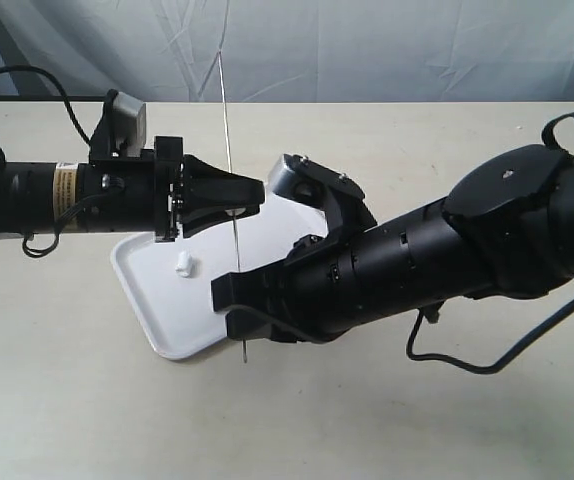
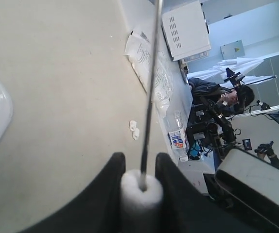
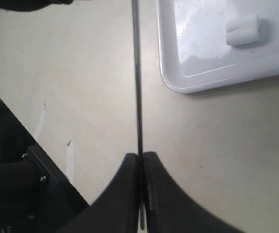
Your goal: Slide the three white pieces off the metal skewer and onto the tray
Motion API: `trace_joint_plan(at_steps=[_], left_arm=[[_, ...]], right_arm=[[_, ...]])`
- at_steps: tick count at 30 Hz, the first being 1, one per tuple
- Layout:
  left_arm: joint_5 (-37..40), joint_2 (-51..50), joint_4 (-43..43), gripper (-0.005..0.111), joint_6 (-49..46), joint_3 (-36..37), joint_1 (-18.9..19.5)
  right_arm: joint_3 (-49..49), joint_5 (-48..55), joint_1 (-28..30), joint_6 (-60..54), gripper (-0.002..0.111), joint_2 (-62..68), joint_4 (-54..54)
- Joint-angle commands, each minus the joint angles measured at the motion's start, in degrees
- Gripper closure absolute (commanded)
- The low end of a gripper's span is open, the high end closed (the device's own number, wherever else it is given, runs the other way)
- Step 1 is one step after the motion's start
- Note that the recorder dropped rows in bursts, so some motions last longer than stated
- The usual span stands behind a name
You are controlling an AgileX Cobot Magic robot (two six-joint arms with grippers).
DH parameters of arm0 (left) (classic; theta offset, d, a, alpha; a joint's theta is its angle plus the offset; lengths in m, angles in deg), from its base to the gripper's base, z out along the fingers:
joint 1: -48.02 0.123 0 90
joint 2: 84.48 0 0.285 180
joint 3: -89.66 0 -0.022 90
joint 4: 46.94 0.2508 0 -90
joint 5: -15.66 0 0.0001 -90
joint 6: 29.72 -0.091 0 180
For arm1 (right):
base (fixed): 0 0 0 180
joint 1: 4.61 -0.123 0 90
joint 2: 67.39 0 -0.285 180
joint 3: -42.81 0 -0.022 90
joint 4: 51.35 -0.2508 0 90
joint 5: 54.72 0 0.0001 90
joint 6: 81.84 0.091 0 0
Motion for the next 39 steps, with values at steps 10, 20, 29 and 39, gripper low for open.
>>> trace_joint_plan(at_steps=[10,20,29,39], left_arm=[[-0.65,0.42,-4.3,0.088,-1.37,-0.2,5.9],[-0.65,0.42,-4.29,0.088,-4.06,-0.32,10.81],[3.65,0.42,-4.14,0.088,-5.09,-1.98,10.81],[16.13,-0.73,3.98,0.088,-6.11,-2.08,7.86]], right_arm=[[-4.04,5.94,-0.12,-0.71,0.109,-0.08,5.0],[-10.97,10.41,-0.12,-2.21,0.109,-0.29,7.66],[-13.8,10.87,-0.12,-3.14,0.109,-0.48,9.69],[-12.96,5.65,0.4,-2.84,0.109,-0.48,7.57]])
